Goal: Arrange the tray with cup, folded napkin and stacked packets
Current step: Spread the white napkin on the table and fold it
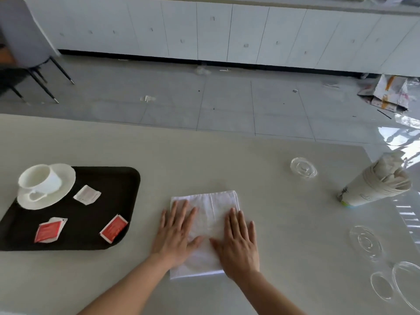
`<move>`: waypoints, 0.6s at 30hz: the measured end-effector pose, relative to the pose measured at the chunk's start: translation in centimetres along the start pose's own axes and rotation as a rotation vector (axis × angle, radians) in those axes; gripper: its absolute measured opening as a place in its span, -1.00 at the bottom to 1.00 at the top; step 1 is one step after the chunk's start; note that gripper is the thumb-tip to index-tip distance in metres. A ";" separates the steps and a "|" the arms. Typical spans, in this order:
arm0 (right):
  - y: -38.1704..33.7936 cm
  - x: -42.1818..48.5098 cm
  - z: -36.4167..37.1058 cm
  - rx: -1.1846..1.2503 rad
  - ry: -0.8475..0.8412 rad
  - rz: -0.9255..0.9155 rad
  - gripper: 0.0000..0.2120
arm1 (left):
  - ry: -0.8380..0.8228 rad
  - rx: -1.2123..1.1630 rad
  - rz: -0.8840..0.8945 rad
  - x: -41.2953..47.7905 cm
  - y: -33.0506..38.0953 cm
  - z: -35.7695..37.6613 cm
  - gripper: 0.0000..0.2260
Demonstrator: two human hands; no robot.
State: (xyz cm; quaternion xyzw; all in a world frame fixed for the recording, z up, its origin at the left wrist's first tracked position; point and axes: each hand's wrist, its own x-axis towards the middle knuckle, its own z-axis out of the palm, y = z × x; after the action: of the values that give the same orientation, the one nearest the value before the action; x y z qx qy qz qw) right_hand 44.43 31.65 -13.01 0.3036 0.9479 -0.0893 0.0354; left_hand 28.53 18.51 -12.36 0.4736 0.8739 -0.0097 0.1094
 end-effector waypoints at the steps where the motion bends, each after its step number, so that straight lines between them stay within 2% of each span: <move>1: -0.3 0.0 -0.1 -0.009 0.005 0.004 -0.21 | -0.010 0.005 -0.004 0.2 -0.3 -0.1 -0.25; 14: 0.2 -0.1 0.4 -0.036 0.004 0.037 -0.18 | -0.002 -0.009 -0.059 0.7 -1.1 -0.6 -0.27; 18: 0.2 -0.3 0.3 -0.021 0.010 0.043 -0.18 | 0.054 -0.059 0.045 -3.5 0.3 0.3 -0.30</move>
State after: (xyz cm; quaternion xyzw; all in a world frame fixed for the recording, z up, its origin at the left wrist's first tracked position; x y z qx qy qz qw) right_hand 44.76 31.56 -13.31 0.3239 0.9423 -0.0772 0.0358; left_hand 30.67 15.73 -11.93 0.4899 0.8655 0.0314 0.0996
